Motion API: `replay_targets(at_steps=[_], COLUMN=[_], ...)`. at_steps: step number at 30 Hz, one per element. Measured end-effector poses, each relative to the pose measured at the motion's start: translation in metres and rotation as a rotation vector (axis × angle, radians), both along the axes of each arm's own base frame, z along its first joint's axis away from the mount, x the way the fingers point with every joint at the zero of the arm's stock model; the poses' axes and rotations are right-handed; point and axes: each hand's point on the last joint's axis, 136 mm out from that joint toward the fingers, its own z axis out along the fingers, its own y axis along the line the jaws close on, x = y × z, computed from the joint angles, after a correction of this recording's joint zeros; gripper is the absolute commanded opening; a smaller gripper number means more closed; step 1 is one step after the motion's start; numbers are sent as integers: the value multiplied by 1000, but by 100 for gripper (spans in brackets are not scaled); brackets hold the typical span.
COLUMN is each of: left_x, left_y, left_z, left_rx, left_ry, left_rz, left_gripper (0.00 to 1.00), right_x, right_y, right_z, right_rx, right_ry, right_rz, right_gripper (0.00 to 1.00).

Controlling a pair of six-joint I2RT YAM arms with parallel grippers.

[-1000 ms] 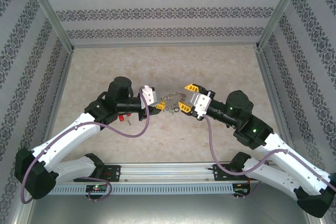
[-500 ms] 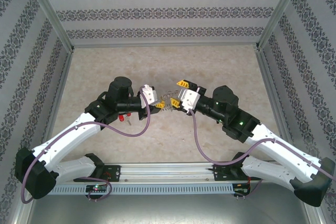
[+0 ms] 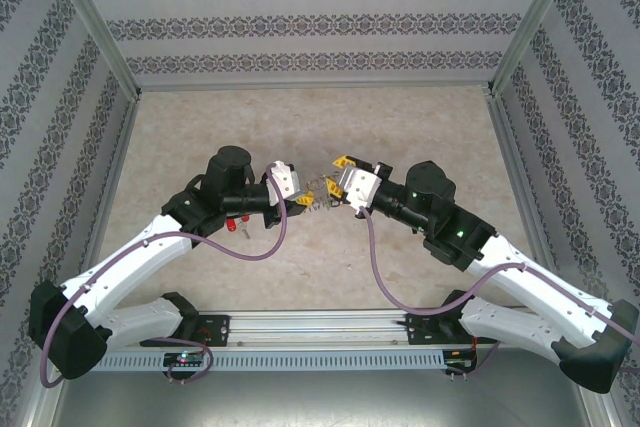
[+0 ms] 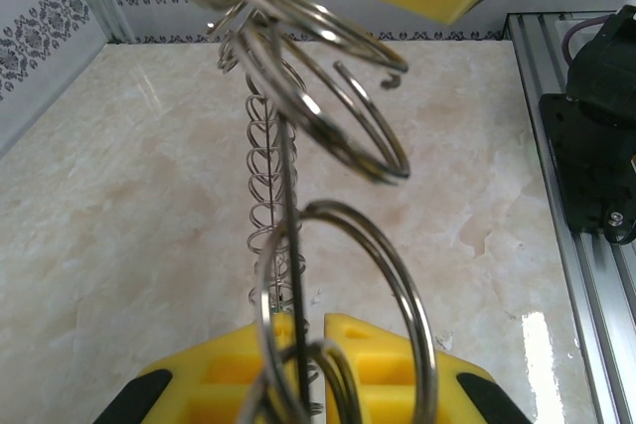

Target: Put the keys on the keyring

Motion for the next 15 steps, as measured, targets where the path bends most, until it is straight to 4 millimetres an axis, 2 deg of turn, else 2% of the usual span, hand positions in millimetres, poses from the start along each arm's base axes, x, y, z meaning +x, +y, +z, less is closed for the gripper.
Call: replay_targets(at_steps=[7,8,10,13,15], left_x=[1,1,1,2,2], left_y=[0,0,1,1,1], left_z=[0,0,-1,-1,-1], left_rx=[3,3,4,6,7], left_ry=[-1,-1,-2,-4,-4], left_rz=[5,5,8,13,14], left_gripper=[0,0,0,0,0], right_x=[-4,-4,-5,-5,-6], right_y=[2,2,2,2,0], right_z=[0,0,0,-1,0], right_rx=[-8,-10,-11,-7,-1], right_ry=[5,5,6,22,29], right_rz=[24,27,29,28,30], right_gripper=[17,18,29,34,41])
